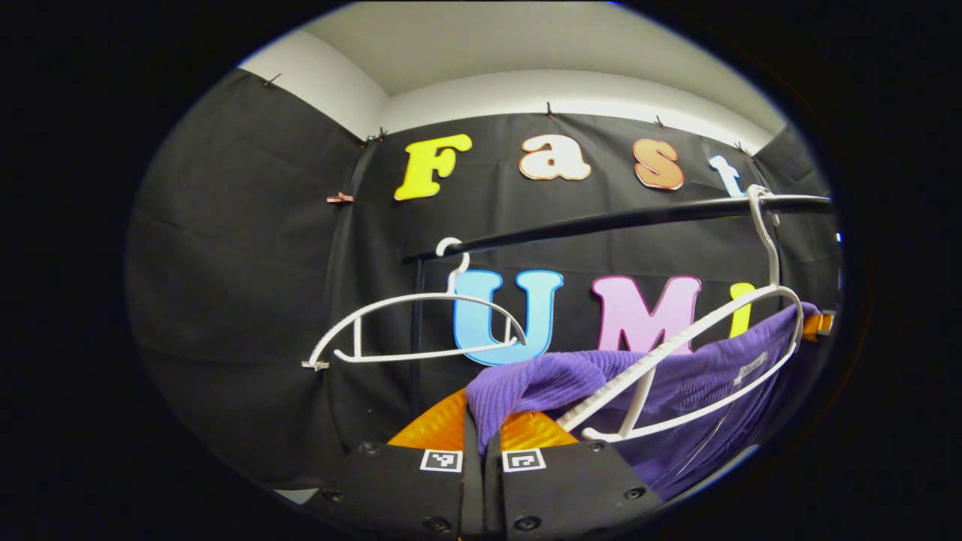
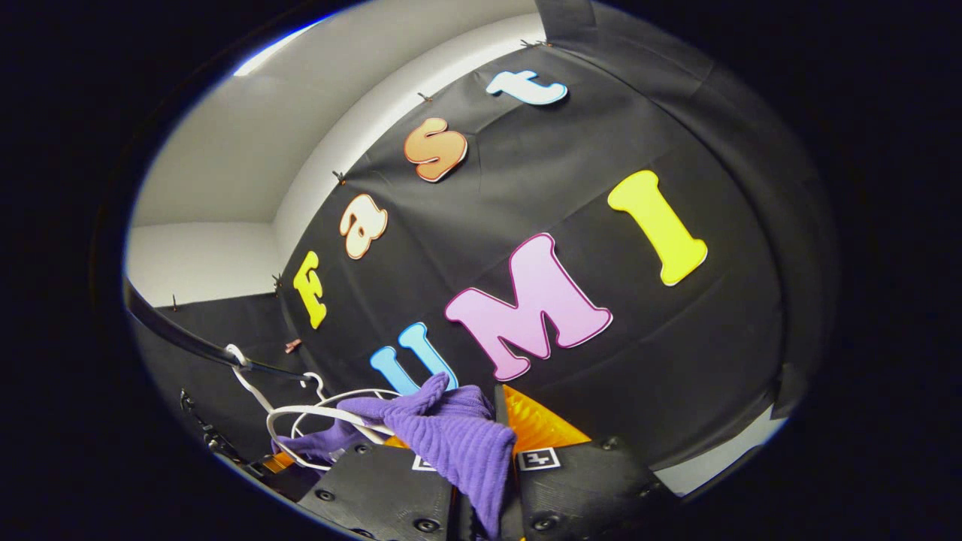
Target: Grasp the clothes on the hanger with both hands and then place them into the laundry hamper below.
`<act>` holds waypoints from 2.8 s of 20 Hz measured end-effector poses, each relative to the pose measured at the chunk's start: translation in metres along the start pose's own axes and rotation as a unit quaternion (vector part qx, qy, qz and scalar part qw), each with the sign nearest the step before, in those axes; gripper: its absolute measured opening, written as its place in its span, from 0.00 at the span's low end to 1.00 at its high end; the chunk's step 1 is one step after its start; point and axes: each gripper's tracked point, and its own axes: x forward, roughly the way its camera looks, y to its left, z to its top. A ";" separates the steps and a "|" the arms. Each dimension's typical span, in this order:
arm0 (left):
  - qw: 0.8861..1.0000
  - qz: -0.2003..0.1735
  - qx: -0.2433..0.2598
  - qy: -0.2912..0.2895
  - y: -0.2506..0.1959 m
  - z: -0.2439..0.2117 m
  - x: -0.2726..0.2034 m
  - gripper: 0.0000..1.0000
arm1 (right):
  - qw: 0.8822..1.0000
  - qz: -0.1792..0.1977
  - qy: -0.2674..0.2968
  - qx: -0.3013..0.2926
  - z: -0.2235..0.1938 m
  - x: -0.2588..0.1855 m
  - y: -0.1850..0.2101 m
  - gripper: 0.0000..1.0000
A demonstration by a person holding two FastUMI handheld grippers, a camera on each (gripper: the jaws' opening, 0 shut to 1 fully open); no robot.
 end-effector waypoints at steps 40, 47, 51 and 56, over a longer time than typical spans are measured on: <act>0.947 -0.121 -0.040 0.296 -0.117 -0.203 -0.157 0.05 | 0.900 0.027 0.429 -0.071 -0.315 -0.165 0.061 0.21; 0.895 -0.107 -0.024 0.433 -0.125 -0.275 -0.190 0.05 | 0.844 -0.060 0.527 -0.083 -0.362 -0.210 0.012 0.22; 0.851 -0.098 -0.047 0.514 -0.138 -0.306 -0.207 0.06 | 0.818 -0.087 0.561 -0.094 -0.379 -0.227 -0.004 0.22; 0.827 -0.076 -0.051 0.555 -0.132 -0.327 -0.210 0.05 | 0.807 -0.114 0.572 -0.092 -0.386 -0.227 -0.022 0.22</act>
